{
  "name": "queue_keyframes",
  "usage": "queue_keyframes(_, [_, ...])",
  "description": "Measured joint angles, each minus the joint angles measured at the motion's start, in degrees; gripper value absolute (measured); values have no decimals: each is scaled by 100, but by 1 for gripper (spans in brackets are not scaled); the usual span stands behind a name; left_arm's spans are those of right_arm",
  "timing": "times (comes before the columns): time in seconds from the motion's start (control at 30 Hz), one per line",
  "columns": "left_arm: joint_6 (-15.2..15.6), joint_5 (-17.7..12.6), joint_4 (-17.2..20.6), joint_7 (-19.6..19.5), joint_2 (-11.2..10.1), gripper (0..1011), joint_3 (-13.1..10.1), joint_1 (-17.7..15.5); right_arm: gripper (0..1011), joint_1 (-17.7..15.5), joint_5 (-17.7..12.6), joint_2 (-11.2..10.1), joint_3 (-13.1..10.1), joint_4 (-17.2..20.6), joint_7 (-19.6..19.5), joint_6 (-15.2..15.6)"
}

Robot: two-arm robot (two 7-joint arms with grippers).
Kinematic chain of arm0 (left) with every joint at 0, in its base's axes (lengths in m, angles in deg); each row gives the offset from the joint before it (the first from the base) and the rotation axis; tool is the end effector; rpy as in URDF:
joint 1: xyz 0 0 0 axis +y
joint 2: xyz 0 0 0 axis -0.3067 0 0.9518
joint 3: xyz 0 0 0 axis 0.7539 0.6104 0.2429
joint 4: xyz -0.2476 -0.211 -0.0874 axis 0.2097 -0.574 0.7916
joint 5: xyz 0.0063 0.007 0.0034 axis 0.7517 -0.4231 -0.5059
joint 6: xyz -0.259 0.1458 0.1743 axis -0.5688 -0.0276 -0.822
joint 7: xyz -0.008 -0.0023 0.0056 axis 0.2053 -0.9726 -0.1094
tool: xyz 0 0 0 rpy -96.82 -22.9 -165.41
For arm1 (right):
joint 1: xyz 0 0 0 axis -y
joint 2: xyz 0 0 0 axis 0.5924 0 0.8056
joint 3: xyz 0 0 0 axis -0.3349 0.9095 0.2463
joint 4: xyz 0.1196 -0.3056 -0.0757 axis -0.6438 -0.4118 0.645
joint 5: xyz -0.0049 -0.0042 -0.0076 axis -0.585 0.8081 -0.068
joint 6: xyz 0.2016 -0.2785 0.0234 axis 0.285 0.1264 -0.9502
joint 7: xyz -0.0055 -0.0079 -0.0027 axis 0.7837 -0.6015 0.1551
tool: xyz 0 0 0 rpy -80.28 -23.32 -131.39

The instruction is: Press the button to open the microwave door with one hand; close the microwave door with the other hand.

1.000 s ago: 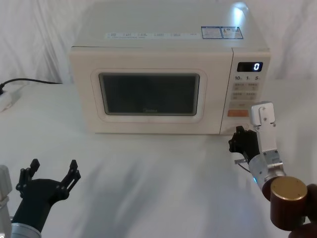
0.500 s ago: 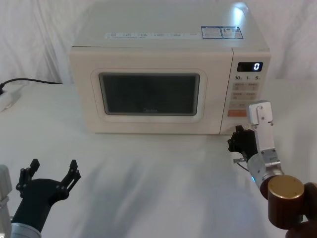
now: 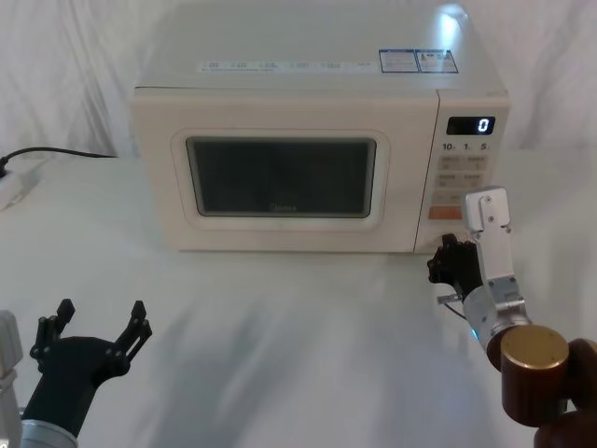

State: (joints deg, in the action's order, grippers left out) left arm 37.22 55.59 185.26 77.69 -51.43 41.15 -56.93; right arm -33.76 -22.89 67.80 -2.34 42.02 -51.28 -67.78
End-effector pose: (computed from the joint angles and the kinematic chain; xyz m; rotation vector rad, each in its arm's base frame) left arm 0.2766 0.0450 -0.3292 -0.0377 0.0139 1.4460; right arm 0.4748 0.0523 -0.3485 -0.2404 -0.0113 -1.4731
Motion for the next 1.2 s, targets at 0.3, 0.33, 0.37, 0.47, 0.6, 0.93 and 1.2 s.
queue_keyframes(0.3, [0, 0, 0, 0, 0, 1001, 0, 0, 0, 69, 30, 20, -2, -89, -7, 12])
queue_keyframes(0.33, [0, 0, 0, 0, 0, 1001, 0, 0, 0, 76, 31, 23, -5, -100, -7, 12])
queue_keyframes(0.37, [0, 0, 0, 0, 0, 1001, 0, 0, 0, 85, 31, 25, -8, -113, -7, 10])
queue_keyframes(0.47, [0, 0, 0, 0, 0, 1001, 0, 0, 0, 100, 32, 27, -16, -130, -9, 7])
queue_keyframes(0.6, [0, 0, 0, 0, 0, 1001, 0, 0, 0, 117, 33, 32, -27, -142, -13, 8])
queue_keyframes(0.93, [0, 0, 0, 0, 0, 1001, 0, 0, 0, 153, 37, 43, -51, -158, -19, 8])
queue_keyframes(1.2, [0, 0, 0, 0, 0, 1001, 0, 0, 0, 214, 38, 39, -61, -222, -15, 2])
